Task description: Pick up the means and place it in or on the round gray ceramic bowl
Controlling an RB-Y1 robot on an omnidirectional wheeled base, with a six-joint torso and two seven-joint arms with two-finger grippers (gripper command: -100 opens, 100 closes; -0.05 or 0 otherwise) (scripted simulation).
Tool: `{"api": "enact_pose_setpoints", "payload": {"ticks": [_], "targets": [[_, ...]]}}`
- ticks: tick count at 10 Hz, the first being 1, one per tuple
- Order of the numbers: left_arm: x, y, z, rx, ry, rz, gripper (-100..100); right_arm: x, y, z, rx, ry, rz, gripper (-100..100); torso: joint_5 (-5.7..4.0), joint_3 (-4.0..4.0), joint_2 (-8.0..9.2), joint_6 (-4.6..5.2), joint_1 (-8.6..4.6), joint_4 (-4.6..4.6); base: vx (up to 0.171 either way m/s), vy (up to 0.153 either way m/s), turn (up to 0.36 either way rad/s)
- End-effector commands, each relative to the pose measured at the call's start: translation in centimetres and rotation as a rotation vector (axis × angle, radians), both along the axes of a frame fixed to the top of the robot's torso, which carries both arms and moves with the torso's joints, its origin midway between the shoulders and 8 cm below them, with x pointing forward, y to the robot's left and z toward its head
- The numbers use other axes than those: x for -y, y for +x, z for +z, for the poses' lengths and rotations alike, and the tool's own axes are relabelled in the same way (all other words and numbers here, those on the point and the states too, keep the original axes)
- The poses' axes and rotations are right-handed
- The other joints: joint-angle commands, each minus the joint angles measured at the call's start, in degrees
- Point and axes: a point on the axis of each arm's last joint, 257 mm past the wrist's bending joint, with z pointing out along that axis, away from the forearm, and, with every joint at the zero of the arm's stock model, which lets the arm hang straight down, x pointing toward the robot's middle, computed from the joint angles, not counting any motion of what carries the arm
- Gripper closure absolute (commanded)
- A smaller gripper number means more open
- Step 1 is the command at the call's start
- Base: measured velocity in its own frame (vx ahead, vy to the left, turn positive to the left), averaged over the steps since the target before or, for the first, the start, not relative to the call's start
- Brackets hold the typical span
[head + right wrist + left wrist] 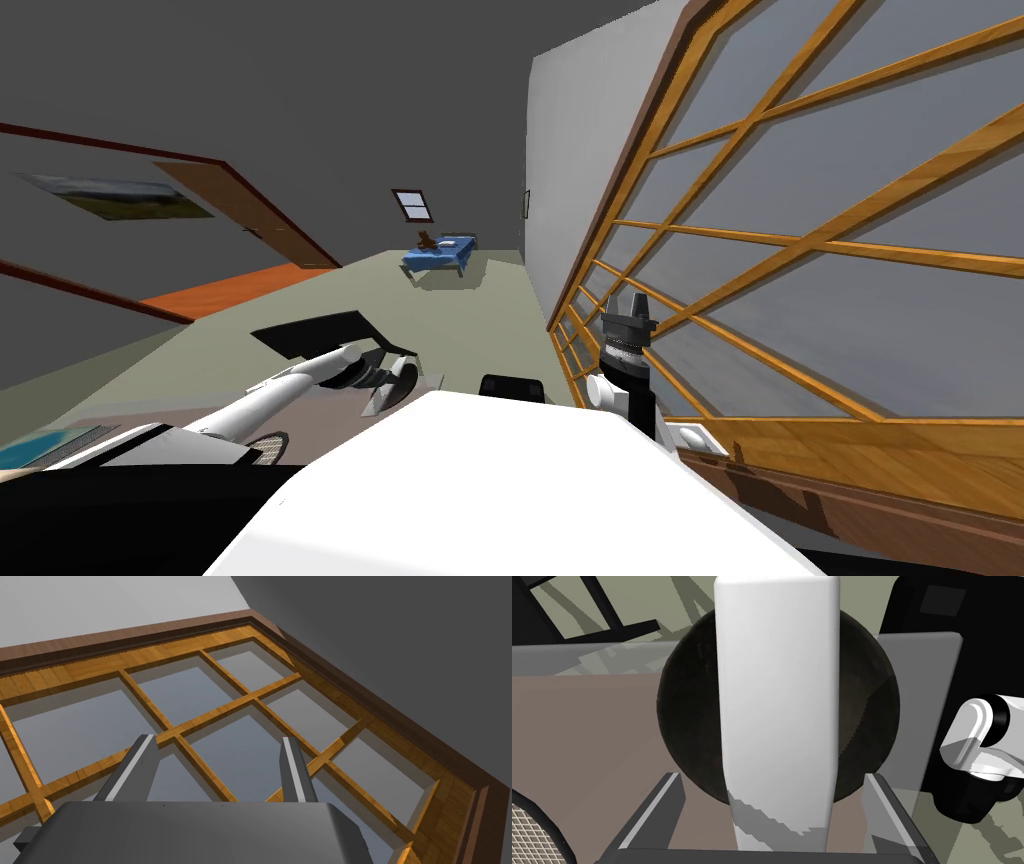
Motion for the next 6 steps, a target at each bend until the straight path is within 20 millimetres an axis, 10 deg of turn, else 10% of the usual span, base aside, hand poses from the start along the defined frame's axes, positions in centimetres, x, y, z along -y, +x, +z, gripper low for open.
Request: {"api": "enact_pose_setpoints", "payload": {"ticks": [1, 2, 3, 4, 6], "targets": [[0.0, 0.0, 0.0, 0.0, 0.0, 0.0, -100, 0.0, 0.0, 0.0, 0.0, 0.0, 0.0, 0, 0.0, 0.0, 0.0, 0.0, 0.0, 0.0, 0.0, 0.0, 0.0], [0.0, 0.0, 0.0, 0.0, 0.0, 0.0, -100, 0.0, 0.0, 0.0, 0.0, 0.0, 0.0, 0, 0.0, 0.01, 0.02, 0.0, 0.0, 0.0, 0.0, 0.0, 0.0], [0.0, 0.0, 0.0, 0.0, 0.0, 0.0, 0, 0.0, 0.0, 0.0, 0.0, 0.0, 0.0, 0, 0.0, 0.01, 0.02, 0.0, 0.0, 0.01, 0.0, 0.0, 0.0], [-3.0, -1.4, 1.2, -0.03, 0.096, -0.116, -100, 0.0, 0.0, 0.0, 0.0, 0.0, 0.0, 0, 0.0, 0.02, 0.03, 0.0, 0.0, 0.01, -0.068, 0.05, -0.377], [-4.0, -3.2, 0.8, -0.059, 0.147, -0.225, -100, 0.0, 0.0, 0.0, 0.0, 0.0, 0.0, 0, 0.06, 0.19, 0.33, 0.05, 0.32, 0.07, -0.074, 0.085, -0.289]]}}
